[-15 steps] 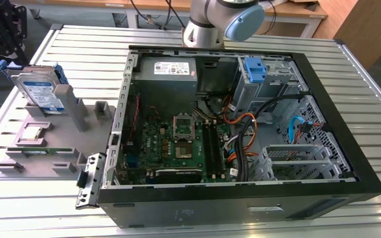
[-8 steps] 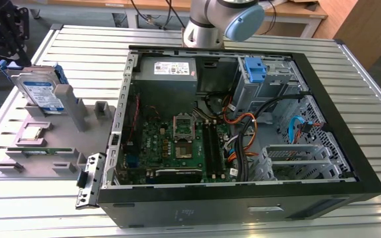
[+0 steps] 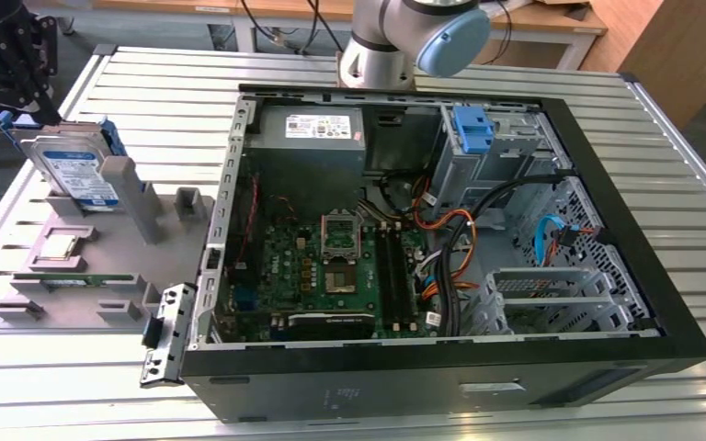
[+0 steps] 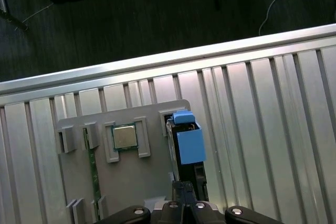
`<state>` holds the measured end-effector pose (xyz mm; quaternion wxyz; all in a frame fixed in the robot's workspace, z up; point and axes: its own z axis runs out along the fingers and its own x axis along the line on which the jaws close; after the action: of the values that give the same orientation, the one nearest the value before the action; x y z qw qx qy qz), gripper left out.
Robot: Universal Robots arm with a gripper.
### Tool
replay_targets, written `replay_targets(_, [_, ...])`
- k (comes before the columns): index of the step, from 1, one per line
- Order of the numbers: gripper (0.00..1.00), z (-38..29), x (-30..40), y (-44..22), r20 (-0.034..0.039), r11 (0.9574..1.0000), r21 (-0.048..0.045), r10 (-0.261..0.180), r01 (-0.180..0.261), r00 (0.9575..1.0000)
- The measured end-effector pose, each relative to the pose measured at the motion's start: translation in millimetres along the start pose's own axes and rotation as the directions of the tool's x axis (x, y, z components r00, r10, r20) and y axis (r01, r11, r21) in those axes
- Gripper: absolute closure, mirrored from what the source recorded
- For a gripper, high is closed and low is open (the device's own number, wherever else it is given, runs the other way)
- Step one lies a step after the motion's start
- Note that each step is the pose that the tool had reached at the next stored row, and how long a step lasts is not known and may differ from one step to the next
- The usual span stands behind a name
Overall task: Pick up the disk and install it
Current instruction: 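Pick up the disk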
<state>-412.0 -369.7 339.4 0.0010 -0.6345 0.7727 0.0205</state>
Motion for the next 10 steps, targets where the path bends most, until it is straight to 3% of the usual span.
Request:
replay_targets(2, [0.89, -0.1, 0.0, -0.2, 0.0019, 1.0, -0.0019, 0.0, 0.0, 1.0])
replay_targets(4, [0.89, -0.1, 0.0, -0.2, 0.0124, 1.0, -0.0039, 0.0, 0.001, 0.9999])
replay_targets(10, [0.89, 1.6, 0.0, -0.2, 0.0134, 1.0, -0.0038, 0.0, 0.0, 0.9999])
